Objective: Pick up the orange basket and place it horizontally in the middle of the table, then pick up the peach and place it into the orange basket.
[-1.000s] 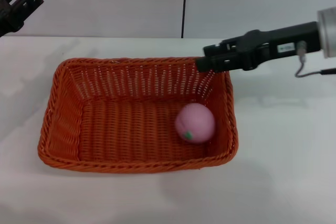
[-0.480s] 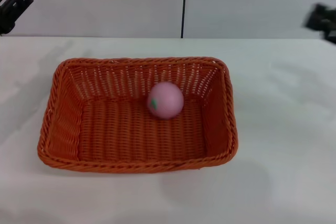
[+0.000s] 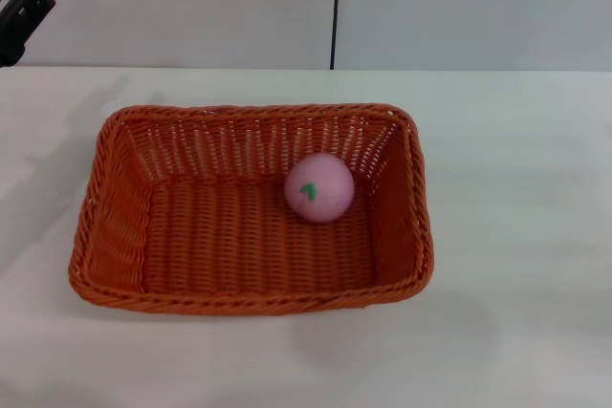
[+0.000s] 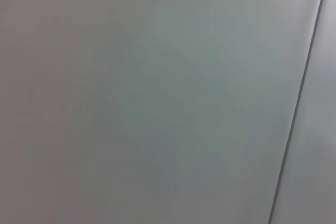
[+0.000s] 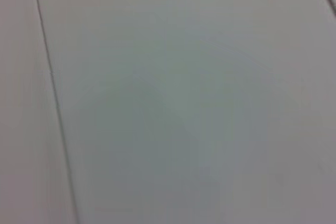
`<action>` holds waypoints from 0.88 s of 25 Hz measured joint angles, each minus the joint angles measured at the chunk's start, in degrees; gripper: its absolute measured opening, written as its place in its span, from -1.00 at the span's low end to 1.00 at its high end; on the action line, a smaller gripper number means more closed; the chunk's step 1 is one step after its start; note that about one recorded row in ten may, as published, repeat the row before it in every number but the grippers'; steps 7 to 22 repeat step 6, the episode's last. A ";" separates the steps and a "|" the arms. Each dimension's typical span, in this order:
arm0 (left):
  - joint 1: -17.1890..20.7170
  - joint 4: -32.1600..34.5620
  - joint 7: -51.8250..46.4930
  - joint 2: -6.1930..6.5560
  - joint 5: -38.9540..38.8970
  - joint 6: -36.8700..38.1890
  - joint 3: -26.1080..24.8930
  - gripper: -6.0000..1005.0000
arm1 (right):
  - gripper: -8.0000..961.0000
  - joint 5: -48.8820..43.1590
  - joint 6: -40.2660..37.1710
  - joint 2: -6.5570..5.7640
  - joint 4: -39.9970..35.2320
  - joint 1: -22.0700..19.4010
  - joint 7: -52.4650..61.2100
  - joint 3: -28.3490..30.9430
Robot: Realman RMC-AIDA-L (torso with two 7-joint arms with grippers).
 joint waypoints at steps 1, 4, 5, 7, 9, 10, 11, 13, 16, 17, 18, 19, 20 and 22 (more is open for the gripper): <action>0.03 -0.08 0.00 0.00 -0.11 0.39 0.00 0.33 | 0.18 0.01 -0.11 0.21 0.70 0.12 -1.73 1.19; 0.05 -0.35 0.00 0.00 -0.28 0.75 0.00 0.33 | 0.18 0.04 -0.51 0.10 3.42 0.53 -4.12 4.86; 0.09 -0.66 0.00 0.00 -0.81 0.98 0.00 0.33 | 0.18 0.05 -0.52 0.09 3.73 0.56 -4.24 5.66; 0.09 -0.66 0.00 0.00 -0.81 0.98 0.00 0.33 | 0.18 0.05 -0.56 0.09 3.88 0.51 -4.29 6.41; 0.09 -0.66 0.00 0.00 -0.81 0.98 0.00 0.33 | 0.18 0.05 -0.56 0.09 3.88 0.51 -4.29 6.41; 0.09 -0.66 0.00 0.00 -0.81 0.98 0.00 0.33 | 0.18 0.05 -0.56 0.09 3.88 0.51 -4.29 6.41; 0.09 -0.66 0.00 0.00 -0.81 0.98 0.00 0.33 | 0.18 0.05 -0.56 0.09 3.88 0.51 -4.29 6.41; 0.09 -0.66 0.00 0.00 -0.81 0.98 0.00 0.33 | 0.18 0.05 -0.56 0.09 3.88 0.51 -4.29 6.41; 0.09 -0.66 0.00 0.00 -0.81 0.98 0.00 0.33 | 0.18 0.05 -0.56 0.09 3.88 0.51 -4.29 6.41; 0.09 -0.66 0.00 0.00 -0.81 0.98 0.00 0.33 | 0.18 0.05 -0.56 0.09 3.88 0.51 -4.29 6.41; 0.09 -0.66 0.00 0.00 -0.81 0.98 0.00 0.33 | 0.18 0.05 -0.56 0.09 3.88 0.51 -4.29 6.41; 0.09 -0.66 0.00 0.00 -0.81 0.98 0.00 0.33 | 0.18 0.05 -0.56 0.09 3.88 0.51 -4.29 6.41; 0.09 -0.66 0.00 0.00 -0.81 0.98 0.00 0.33 | 0.18 0.05 -0.56 0.09 3.88 0.51 -4.29 6.41; 0.09 -0.66 0.00 0.00 -0.81 0.98 0.00 0.33 | 0.18 0.05 -0.56 0.09 3.88 0.51 -4.29 6.41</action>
